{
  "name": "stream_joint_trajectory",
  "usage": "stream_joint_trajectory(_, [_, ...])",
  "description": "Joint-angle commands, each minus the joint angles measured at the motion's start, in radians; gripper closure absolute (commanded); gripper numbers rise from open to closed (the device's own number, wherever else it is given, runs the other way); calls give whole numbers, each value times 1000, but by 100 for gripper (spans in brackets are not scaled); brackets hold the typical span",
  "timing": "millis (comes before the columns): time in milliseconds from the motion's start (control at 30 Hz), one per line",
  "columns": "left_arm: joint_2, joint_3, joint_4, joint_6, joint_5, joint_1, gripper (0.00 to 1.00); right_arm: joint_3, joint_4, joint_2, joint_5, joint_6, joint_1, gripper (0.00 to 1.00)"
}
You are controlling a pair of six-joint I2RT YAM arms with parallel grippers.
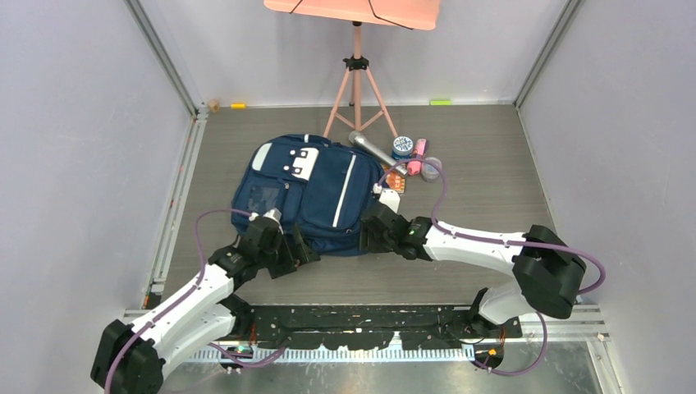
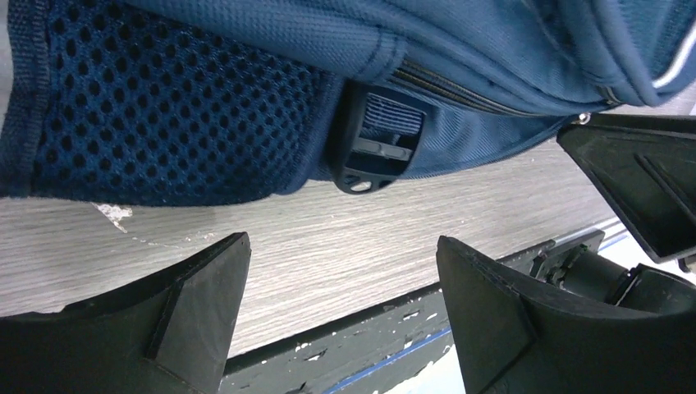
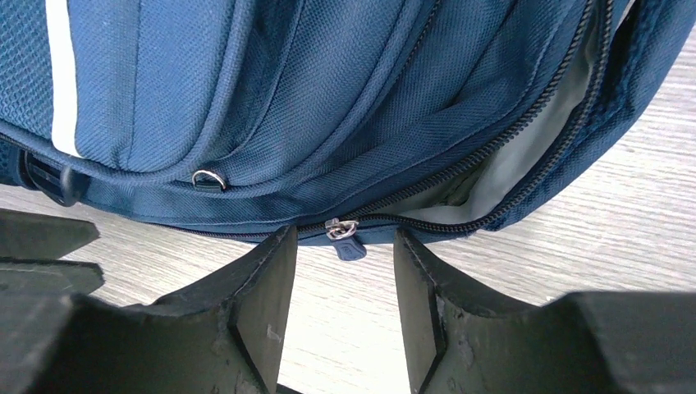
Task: Pack the student bag
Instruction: Zip the student bag at the center of the board.
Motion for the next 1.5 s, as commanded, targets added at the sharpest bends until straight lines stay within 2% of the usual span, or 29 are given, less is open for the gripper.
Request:
stream_joint_trajectory(0, [34,-11,138,-46,-36,5,13,41,8,14,26,86,22,48])
stream_joint_trajectory(167, [60,-27,203,-50,-78,7,15,22,25,28,37,111,46,48])
stream_joint_trajectory(333, [72,-48,245,-60,-117,11,26,38,41,71,61,88,46,53])
stream_joint_trajectory(467, [79,-51,246,-50,-157,15,35,63,39,101,83,66,46,59])
stream_joint_trajectory(567, [89,-50,240,-23,-198,17,41,74,32,120,99,55,46,70])
stream_joint_trajectory(667, [104,-52,214,11,-228,25,56,82,19,132,118,51,46,82])
stream_joint_trajectory(733, [108,-58,209,20,-228,36,68,83,4,124,135,54,47,96])
stream_joint_trajectory(867, [82,-53,176,36,-246,64,91,61,-18,70,177,70,46,100])
stream_joint_trajectory(967, [37,-44,128,57,-262,108,99,47,-51,21,196,66,46,100])
stream_joint_trajectory(1233, [-121,-32,-43,117,-262,278,100,61,-189,3,230,45,5,100])
stream_joint_trajectory(1467, [-194,1,-123,176,-247,426,100,24,-155,-65,104,0,-104,100])
